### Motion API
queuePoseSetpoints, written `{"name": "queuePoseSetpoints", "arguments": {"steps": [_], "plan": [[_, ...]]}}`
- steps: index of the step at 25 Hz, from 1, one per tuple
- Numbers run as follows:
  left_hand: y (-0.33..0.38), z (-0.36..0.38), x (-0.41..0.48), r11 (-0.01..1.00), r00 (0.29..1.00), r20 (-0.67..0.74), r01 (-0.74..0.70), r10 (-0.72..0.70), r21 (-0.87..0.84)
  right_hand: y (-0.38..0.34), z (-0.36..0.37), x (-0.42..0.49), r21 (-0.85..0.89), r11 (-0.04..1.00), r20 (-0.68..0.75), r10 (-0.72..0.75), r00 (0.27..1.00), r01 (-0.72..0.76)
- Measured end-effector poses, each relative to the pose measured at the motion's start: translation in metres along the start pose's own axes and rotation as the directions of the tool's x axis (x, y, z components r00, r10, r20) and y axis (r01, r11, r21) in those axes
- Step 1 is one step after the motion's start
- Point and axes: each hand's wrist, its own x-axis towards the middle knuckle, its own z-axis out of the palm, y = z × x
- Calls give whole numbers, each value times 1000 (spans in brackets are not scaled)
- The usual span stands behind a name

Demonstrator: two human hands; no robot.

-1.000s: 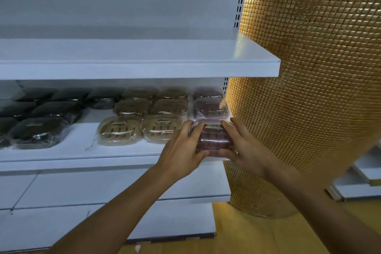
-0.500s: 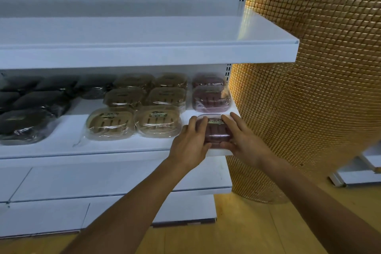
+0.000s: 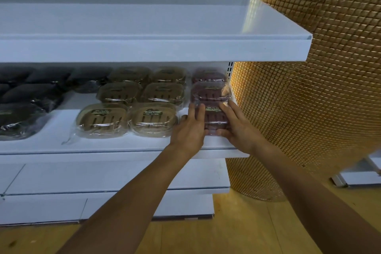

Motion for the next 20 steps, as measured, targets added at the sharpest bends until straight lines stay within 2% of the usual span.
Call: {"name": "queuePoseSetpoints", "arguments": {"steps": [7, 14, 17, 20], "plan": [[3, -1, -1, 1000, 1000, 11, 18, -18, -6, 0, 1, 1, -10, 1000, 7, 9, 1000, -9], [7, -13, -3, 997, 998, 69, 0, 6, -76, -9, -10, 3, -194, 980, 88, 70, 994, -52], [11, -23, -6, 989, 1000, 29, 14, -9, -149, -18, -18, 4, -293, 956, 72, 51, 996, -28], [7, -31, -13, 996, 997, -67, -42, 36, -84, -29, -27, 2, -301, 953, 9, -45, 999, 46]]}}
